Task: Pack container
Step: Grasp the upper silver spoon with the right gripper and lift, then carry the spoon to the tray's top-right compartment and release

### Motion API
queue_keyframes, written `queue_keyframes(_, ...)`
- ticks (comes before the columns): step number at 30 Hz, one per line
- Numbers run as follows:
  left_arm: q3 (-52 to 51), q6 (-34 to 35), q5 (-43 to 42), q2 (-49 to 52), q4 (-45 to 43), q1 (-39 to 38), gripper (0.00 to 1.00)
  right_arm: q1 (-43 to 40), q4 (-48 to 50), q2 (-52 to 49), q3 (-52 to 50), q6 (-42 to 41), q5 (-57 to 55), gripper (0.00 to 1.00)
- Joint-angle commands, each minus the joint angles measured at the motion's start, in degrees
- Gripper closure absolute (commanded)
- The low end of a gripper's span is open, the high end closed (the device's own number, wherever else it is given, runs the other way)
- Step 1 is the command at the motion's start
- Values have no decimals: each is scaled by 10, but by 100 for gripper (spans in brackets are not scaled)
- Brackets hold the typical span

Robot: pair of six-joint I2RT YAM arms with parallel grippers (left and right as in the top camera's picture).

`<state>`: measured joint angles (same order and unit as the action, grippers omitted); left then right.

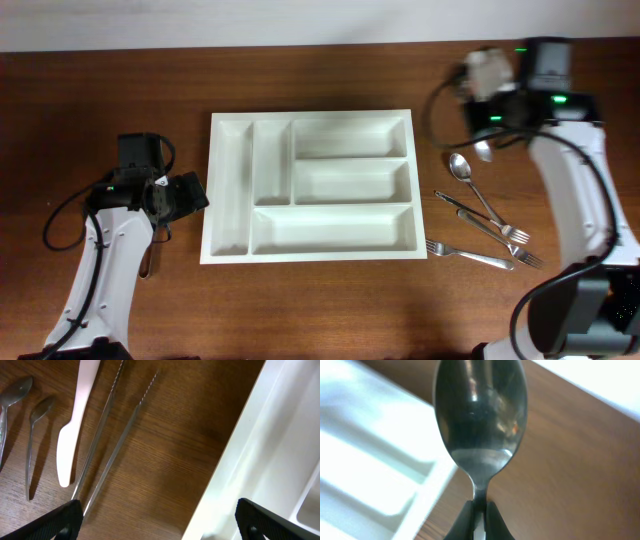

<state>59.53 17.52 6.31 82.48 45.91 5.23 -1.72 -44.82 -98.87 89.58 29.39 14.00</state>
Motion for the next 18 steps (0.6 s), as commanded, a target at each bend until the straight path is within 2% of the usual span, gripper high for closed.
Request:
queue_keyframes(1,11,-7,6,2,0,2,1,77,6,-2,7,173,48,96)
queue_keyframes(4,11,-7,6,2,0,2,1,133,14,-27,7,281,49,96)
queue_keyframes(6,11,-7,6,2,0,2,1,160,30,-48,7,322,49,96)
queue_keyframes(10,11,-7,6,2,0,2,1,188,82,-95,7,334,47,96)
queue_keyframes(18,11,-7,6,2,0,2,1,189,152,-184,7,334,47,96)
